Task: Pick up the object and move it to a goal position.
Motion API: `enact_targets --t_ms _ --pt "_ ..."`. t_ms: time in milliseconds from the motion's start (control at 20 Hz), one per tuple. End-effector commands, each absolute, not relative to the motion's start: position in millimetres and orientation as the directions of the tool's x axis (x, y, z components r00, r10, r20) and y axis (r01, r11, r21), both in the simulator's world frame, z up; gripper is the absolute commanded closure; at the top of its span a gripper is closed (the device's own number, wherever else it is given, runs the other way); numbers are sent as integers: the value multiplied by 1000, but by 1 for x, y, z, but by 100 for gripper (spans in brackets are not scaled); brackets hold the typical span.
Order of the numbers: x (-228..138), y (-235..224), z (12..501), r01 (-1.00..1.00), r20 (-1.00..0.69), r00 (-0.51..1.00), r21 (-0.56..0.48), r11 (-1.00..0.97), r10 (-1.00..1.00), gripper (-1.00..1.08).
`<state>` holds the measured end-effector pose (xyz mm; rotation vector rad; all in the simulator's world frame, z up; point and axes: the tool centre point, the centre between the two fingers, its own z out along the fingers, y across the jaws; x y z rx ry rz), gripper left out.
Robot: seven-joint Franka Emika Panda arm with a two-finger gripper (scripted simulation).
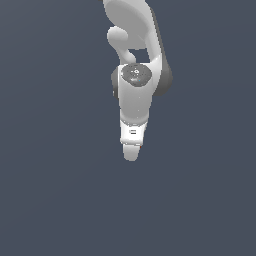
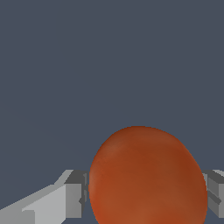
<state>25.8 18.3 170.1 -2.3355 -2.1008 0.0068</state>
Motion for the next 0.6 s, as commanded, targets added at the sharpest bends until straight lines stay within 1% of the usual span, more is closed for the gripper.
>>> enact_targets --t_ms 0,550 --pt "18 18 198 994 -4 105 -1 -105 994 108" --pt "-20 16 328 995 -2 103 -1 -103 995 108"
